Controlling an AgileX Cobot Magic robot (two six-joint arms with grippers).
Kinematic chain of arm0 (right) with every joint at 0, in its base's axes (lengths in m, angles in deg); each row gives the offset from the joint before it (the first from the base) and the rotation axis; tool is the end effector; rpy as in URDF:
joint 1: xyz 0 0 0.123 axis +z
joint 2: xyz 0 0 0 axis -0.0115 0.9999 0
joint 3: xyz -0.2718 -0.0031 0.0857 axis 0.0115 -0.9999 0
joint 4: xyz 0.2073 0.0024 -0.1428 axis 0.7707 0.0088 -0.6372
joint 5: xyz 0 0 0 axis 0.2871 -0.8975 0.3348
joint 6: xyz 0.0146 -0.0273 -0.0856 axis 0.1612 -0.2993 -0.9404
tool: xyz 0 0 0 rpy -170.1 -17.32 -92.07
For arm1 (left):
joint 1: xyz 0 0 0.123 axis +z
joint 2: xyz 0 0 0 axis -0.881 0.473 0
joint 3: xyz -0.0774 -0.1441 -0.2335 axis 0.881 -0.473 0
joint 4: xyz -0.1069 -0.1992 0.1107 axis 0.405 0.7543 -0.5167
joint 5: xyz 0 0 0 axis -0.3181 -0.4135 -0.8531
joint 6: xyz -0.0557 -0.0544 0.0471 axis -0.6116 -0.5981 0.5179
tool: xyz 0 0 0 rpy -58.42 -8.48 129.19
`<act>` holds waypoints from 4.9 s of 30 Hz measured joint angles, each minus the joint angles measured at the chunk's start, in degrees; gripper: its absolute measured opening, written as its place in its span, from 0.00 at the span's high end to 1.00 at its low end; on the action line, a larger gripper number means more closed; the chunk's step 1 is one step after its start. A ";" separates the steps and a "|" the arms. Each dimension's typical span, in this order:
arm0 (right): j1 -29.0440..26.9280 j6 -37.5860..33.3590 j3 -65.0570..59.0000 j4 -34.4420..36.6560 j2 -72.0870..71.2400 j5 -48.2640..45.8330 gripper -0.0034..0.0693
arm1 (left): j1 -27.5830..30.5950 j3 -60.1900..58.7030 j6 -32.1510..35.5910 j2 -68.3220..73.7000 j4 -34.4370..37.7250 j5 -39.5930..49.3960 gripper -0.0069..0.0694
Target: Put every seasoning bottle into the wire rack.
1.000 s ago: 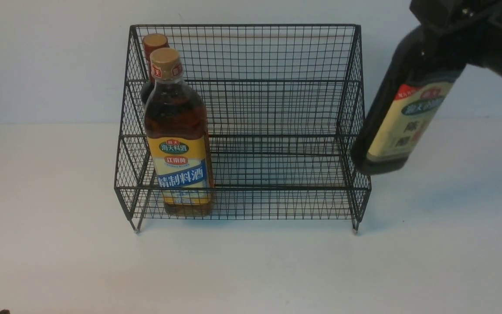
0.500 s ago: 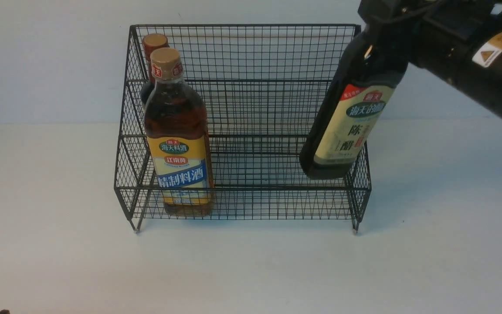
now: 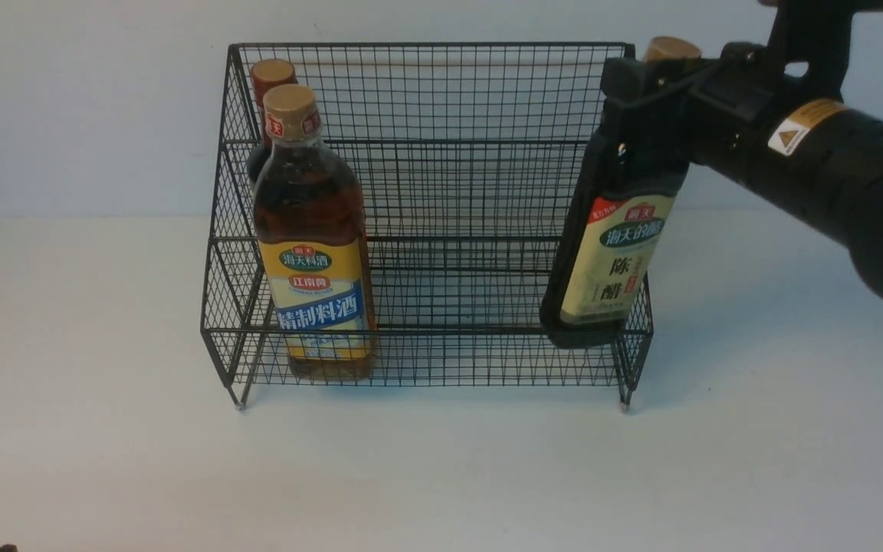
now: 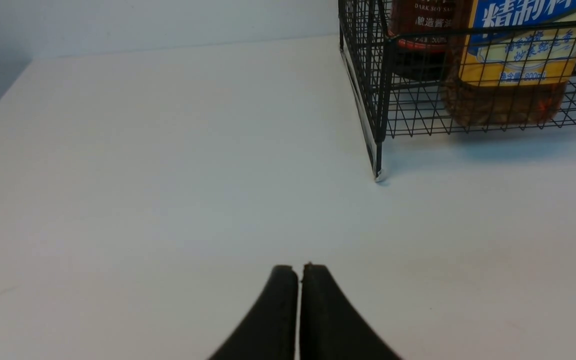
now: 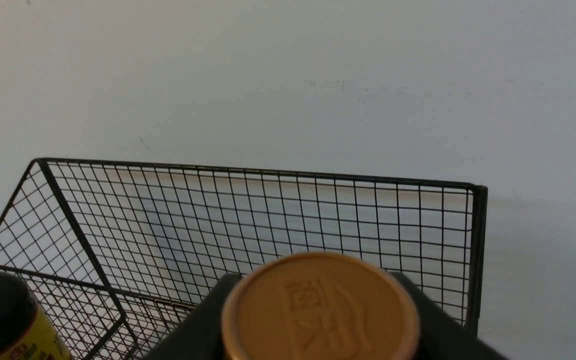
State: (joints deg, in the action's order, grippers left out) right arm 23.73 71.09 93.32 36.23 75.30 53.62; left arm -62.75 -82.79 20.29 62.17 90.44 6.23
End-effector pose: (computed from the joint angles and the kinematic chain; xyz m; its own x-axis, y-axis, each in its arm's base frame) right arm 0.3147 0.1396 0.3170 -0.2551 0.0813 -0.9635 -0.3450 0.9232 0.1693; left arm 0.0526 -0.0039 0.1710 -0.2928 0.0264 -0.9558 0.0551 0.9984 0.0106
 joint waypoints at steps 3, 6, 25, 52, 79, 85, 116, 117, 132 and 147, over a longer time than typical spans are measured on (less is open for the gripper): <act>0.06 0.00 0.00 -0.01 0.00 -0.47 0.52 | 0.00 0.00 0.00 0.00 0.00 0.00 0.92; 0.11 0.00 0.11 -0.01 0.04 -3.31 0.52 | 0.00 0.00 0.00 0.00 0.05 0.00 0.92; 2.24 0.00 0.66 -0.12 2.32 -5.10 0.41 | 0.00 0.00 -0.05 0.00 0.05 0.00 0.92; 2.76 0.00 1.44 -0.45 -12.51 -6.06 0.25 | 0.00 0.00 -0.05 0.00 0.11 0.00 0.92; 2.76 25.42 -19.60 -31.93 -66.83 -36.21 0.97 | 0.00 0.00 -0.05 0.00 0.11 0.00 0.92; 2.76 24.09 -28.24 -32.29 -77.73 -35.18 0.97 | 0.00 0.00 -0.05 0.00 0.11 0.00 0.92; 2.76 9.76 -32.62 -18.18 -84.57 -32.79 0.97 | 0.00 0.00 -0.05 0.00 0.11 0.00 0.92; 2.76 7.93 -32.62 -16.07 -84.57 -32.79 0.97 | 0.00 0.00 -0.05 0.00 0.11 0.00 0.92; -18.40 5.56 -45.64 -11.48 -85.84 -31.77 0.97 | 0.00 0.00 -0.05 0.00 0.11 0.00 0.92; -26.84 2.85 -59.40 -12.39 -85.76 -32.93 0.97 | 0.14 0.00 -0.05 0.00 0.17 0.06 0.92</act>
State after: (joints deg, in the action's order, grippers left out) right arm -3.11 73.93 33.92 23.84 -10.46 20.68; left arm -62.61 -82.79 20.24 62.17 90.61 6.29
